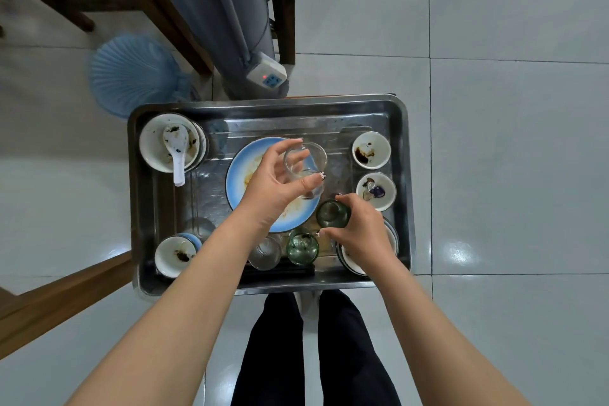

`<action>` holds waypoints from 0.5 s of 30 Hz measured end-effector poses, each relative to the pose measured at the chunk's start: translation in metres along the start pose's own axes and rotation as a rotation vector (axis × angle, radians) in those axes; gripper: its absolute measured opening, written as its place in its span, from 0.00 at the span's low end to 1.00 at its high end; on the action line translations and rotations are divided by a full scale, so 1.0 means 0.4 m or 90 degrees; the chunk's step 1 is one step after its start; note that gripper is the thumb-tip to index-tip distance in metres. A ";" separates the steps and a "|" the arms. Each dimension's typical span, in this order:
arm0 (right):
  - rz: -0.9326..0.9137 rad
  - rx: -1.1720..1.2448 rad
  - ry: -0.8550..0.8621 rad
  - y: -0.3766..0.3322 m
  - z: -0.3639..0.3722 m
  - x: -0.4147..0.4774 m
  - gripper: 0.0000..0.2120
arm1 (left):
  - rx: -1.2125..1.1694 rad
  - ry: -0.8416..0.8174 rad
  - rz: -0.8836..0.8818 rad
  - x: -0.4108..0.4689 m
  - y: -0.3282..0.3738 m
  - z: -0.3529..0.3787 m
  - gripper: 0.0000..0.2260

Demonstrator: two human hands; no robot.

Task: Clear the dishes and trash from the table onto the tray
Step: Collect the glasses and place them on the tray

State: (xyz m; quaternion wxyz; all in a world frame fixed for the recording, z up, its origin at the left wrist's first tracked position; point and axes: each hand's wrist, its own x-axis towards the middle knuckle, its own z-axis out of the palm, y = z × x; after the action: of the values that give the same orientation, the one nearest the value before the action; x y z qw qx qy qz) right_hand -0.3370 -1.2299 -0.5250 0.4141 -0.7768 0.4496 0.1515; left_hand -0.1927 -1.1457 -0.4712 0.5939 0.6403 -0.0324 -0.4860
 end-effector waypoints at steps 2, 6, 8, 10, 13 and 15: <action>-0.004 -0.022 -0.006 0.001 -0.002 -0.002 0.34 | 0.003 0.001 0.001 0.003 -0.003 -0.002 0.21; -0.007 -0.032 -0.023 0.000 -0.004 0.000 0.36 | 0.015 -0.004 -0.006 0.005 -0.004 -0.005 0.22; -0.022 -0.052 -0.037 0.002 -0.002 -0.001 0.37 | 0.026 -0.008 -0.003 0.009 -0.005 -0.008 0.22; -0.024 -0.031 -0.045 0.001 -0.002 -0.006 0.38 | 0.049 -0.019 0.002 0.013 -0.008 -0.012 0.22; 0.004 0.080 -0.003 -0.012 -0.017 -0.022 0.30 | 0.067 -0.045 -0.004 0.019 -0.008 -0.006 0.23; 0.033 0.215 0.053 -0.028 -0.042 -0.035 0.20 | 0.065 -0.062 -0.002 0.025 -0.010 0.005 0.24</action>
State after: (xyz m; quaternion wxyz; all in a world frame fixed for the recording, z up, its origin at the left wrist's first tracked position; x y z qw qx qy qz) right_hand -0.3378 -1.2321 -0.5007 0.5158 -0.6900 0.5052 0.0518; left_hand -0.1911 -1.1522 -0.4798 0.5573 0.6454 -0.0847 -0.5154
